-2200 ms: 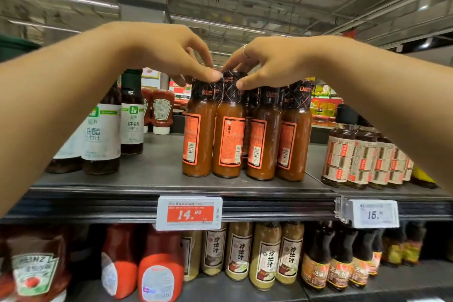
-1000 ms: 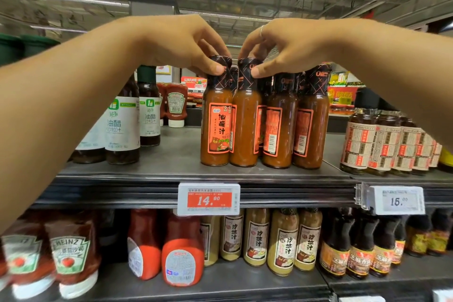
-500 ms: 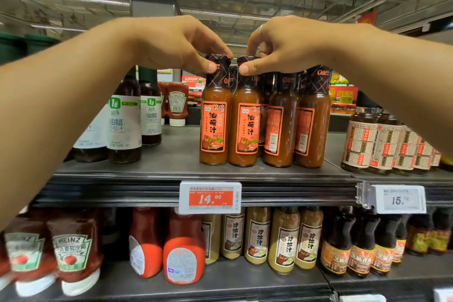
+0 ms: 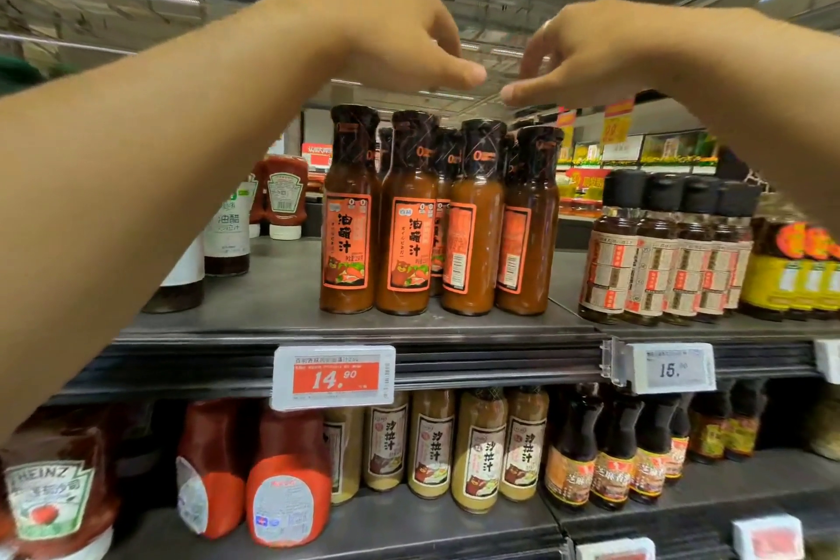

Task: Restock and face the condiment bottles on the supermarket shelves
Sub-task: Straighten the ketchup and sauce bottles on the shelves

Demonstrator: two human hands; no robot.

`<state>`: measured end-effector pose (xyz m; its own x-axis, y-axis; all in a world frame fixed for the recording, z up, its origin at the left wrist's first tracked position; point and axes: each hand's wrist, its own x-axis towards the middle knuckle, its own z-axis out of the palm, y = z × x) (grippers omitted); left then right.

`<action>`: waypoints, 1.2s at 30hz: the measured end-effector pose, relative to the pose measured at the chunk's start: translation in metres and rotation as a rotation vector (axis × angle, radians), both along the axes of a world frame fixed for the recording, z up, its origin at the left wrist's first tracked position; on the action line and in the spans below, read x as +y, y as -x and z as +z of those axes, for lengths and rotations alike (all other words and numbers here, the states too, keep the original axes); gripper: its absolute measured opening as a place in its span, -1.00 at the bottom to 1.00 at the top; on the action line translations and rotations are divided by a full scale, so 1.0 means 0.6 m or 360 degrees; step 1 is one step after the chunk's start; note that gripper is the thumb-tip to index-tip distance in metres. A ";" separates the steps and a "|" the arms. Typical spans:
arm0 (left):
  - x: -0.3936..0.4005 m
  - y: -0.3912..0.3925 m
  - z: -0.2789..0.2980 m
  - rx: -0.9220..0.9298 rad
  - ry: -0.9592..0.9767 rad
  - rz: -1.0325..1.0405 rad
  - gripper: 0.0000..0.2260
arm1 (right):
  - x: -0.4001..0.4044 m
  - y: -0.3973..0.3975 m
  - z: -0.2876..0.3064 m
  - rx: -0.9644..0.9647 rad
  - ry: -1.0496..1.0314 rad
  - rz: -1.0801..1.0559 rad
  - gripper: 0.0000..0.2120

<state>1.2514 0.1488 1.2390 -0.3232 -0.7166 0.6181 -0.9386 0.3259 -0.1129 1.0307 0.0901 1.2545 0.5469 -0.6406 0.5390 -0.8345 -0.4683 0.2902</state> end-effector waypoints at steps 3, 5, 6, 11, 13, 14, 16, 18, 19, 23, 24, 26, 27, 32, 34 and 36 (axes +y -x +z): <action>-0.027 0.042 0.000 -0.0253 -0.0029 0.0184 -0.27 | -0.008 0.001 -0.012 0.0083 -0.0168 -0.0160 -0.38; -0.043 0.057 -0.005 -0.0293 -0.0035 0.0224 -0.21 | -0.014 -0.002 -0.019 0.0127 -0.0123 -0.0177 -0.43; -0.050 0.063 -0.008 -0.0345 -0.0057 0.0246 -0.21 | -0.016 -0.004 -0.022 0.0180 -0.0065 -0.0201 -0.45; -0.071 0.071 -0.013 -0.0498 -0.0145 0.0258 -0.31 | -0.018 -0.002 -0.022 0.0235 -0.0130 -0.0244 -0.37; -0.073 0.070 -0.011 -0.0492 -0.0135 0.0248 -0.40 | -0.018 0.001 -0.021 0.0193 -0.0183 -0.0186 -0.37; -0.073 0.069 -0.010 -0.0499 -0.0151 0.0249 -0.43 | -0.019 0.003 -0.020 0.0161 -0.0214 -0.0146 -0.35; -0.070 0.065 -0.009 -0.0505 -0.0217 0.0238 -0.46 | -0.019 0.008 -0.019 0.0092 -0.0300 -0.0044 -0.29; -0.064 0.061 -0.008 -0.0477 -0.0295 0.0194 -0.49 | -0.016 0.014 -0.018 0.0024 -0.0408 0.0059 -0.31; -0.060 0.059 -0.007 -0.0457 -0.0323 0.0168 -0.52 | -0.015 0.017 -0.016 -0.0012 -0.0461 0.0109 -0.38; -0.048 0.053 0.000 -0.0380 -0.0383 0.0096 -0.65 | -0.017 0.027 -0.015 -0.0130 -0.0550 0.0264 -0.75; -0.046 0.052 0.002 -0.0359 -0.0411 0.0080 -0.67 | -0.018 0.028 -0.015 -0.0142 -0.0569 0.0286 -0.79; -0.045 0.048 0.005 -0.0295 -0.0475 0.0045 -0.70 | -0.018 0.032 -0.013 -0.0191 -0.0634 0.0336 -0.83; -0.045 0.046 0.007 -0.0272 -0.0498 0.0028 -0.70 | -0.017 0.033 -0.012 -0.0215 -0.0665 0.0358 -0.84; -0.040 0.042 0.009 -0.0214 -0.0522 0.0011 -0.70 | -0.011 0.034 -0.016 -0.0236 -0.0669 0.0429 -0.81; -0.037 0.045 0.007 -0.0210 -0.0473 0.0046 -0.66 | -0.006 0.030 -0.020 -0.0249 -0.0622 0.0365 -0.56; -0.038 0.047 0.004 -0.0275 -0.0384 0.0121 -0.52 | -0.005 0.024 -0.024 -0.0078 -0.0459 0.0192 -0.36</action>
